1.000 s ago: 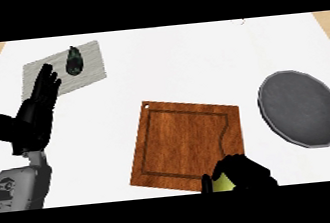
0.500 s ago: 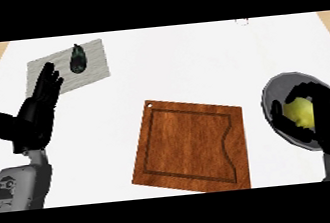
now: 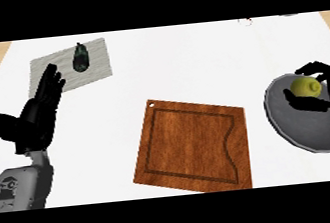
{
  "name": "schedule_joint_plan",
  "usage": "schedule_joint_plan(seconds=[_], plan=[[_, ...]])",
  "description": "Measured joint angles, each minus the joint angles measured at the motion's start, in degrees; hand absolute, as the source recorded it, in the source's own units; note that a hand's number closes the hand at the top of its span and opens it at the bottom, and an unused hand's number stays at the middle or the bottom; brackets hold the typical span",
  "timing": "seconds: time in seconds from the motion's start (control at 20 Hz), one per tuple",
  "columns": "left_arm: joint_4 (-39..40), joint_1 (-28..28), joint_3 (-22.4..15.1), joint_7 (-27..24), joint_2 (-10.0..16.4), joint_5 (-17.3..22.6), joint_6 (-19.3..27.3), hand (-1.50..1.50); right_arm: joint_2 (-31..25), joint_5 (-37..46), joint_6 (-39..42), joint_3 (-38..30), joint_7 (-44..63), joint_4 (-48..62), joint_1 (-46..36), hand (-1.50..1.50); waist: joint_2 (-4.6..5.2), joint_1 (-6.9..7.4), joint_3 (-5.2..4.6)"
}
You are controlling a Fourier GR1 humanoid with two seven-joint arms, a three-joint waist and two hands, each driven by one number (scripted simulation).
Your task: Pick the lemon from the cutting board and place it in the pan
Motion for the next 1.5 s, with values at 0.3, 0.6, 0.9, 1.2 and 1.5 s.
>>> schedule_joint_plan(seconds=[0.3, 0.6, 0.9, 1.2, 1.5], plan=[[0.4, -0.8, -0.5, 0.4, -0.9, -0.8, 1.0, 0.0, -0.6, -6.9, 9.6, -3.4, -11.9, 18.1, -6.7, -1.5, -0.09, -0.3, -0.02], [1.3, -1.0, 0.7, 0.0, -0.3, -0.7, 0.8, 0.0, 0.0, -10.7, 9.1, -8.9, -26.2, 30.1, -11.4, -1.5, -0.38, -1.22, -0.08], [0.6, 0.3, 1.6, 0.1, 0.2, -0.4, 0.6, 0.0, -2.4, -19.2, 16.2, -15.9, -33.0, 31.0, -9.6, -1.5, -0.86, -2.43, -0.18], [0.4, 0.4, 2.4, 0.8, 0.7, -0.5, 0.8, 0.0, -6.7, -26.7, 32.8, -19.2, -37.7, 26.8, -0.3, -1.5, -1.27, -3.85, -0.29], [-0.3, 2.4, 2.1, 0.1, 0.1, -0.9, 0.8, 0.0, -10.7, -33.7, 42.0, -22.6, -37.9, 15.8, 13.8, -1.5, -1.43, -4.44, -0.37]])
